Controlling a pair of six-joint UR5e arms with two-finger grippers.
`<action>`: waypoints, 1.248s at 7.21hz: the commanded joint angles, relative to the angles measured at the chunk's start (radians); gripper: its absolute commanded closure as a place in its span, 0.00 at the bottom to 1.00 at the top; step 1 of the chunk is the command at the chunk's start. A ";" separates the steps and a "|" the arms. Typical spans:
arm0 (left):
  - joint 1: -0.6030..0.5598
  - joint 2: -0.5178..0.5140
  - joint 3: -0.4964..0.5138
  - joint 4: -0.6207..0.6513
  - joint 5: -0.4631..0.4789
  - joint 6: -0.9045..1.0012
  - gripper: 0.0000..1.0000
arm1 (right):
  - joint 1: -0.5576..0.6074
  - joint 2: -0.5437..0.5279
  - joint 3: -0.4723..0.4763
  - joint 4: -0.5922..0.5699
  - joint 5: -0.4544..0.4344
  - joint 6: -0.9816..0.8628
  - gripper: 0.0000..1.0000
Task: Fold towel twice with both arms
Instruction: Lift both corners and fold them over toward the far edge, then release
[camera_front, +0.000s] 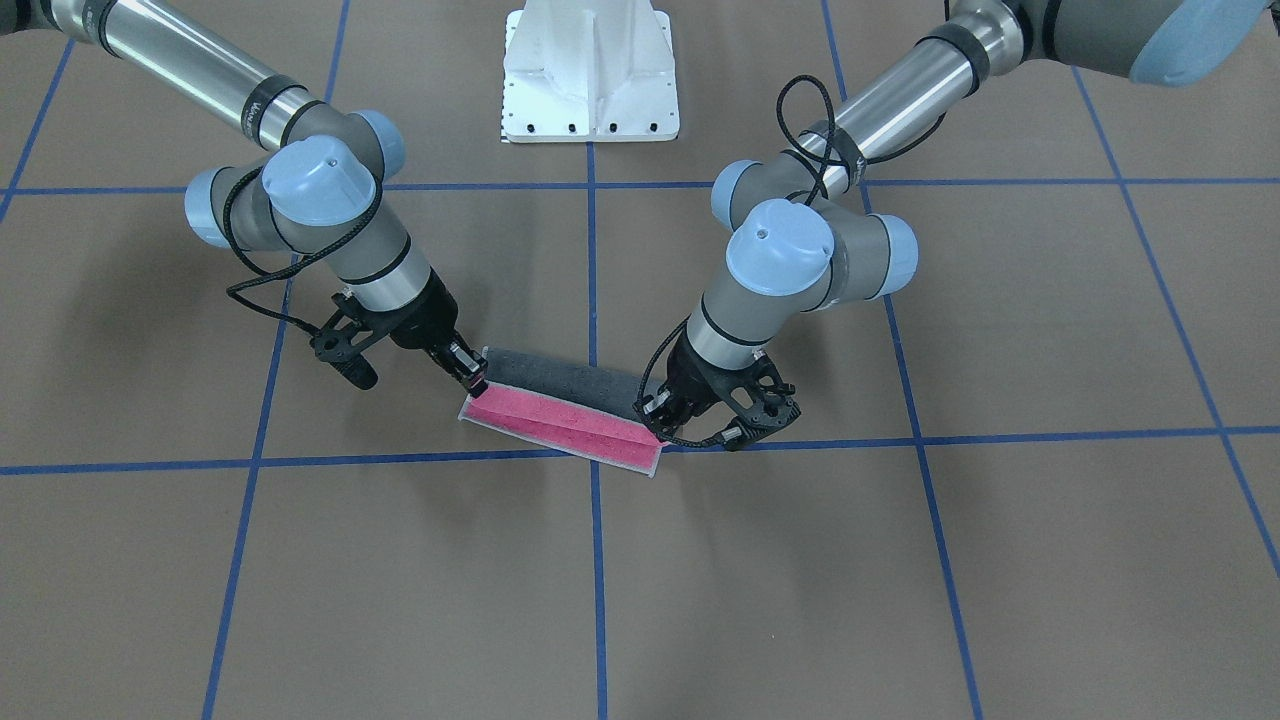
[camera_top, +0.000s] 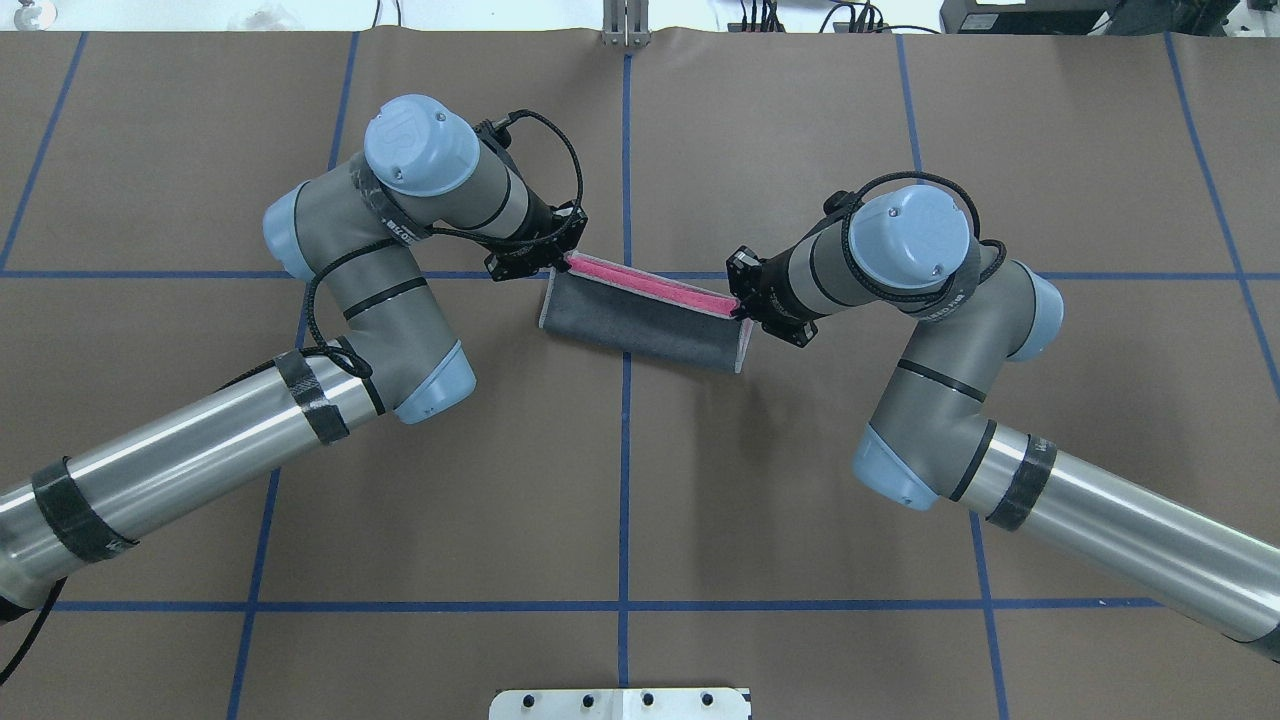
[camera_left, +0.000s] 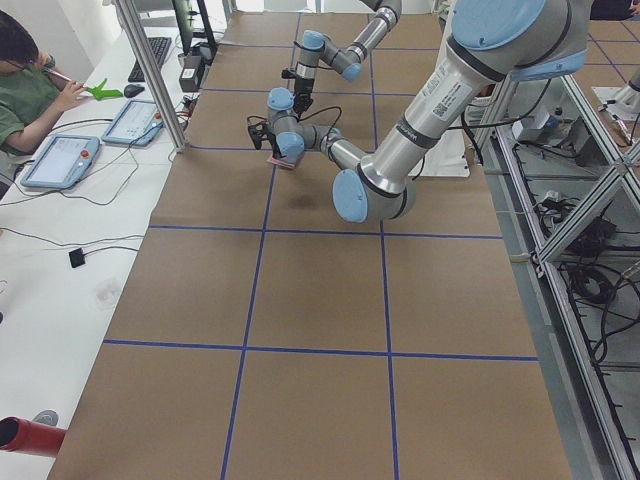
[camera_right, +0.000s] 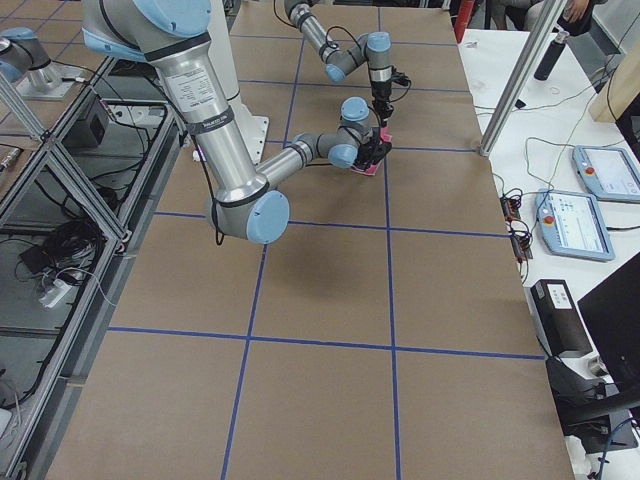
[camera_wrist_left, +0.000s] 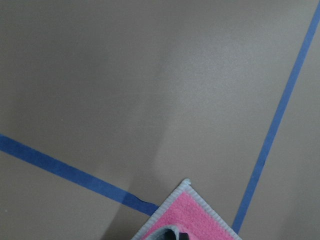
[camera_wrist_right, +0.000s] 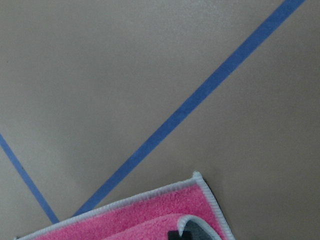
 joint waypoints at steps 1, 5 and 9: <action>0.000 0.000 0.004 -0.002 -0.001 0.000 1.00 | 0.000 0.000 -0.004 0.000 -0.001 0.000 1.00; 0.002 -0.014 0.004 -0.002 0.001 -0.002 0.84 | 0.000 0.020 -0.003 0.000 0.001 0.000 0.43; 0.000 -0.014 0.011 -0.002 0.002 -0.002 0.20 | 0.014 0.022 -0.004 -0.001 0.010 0.002 0.01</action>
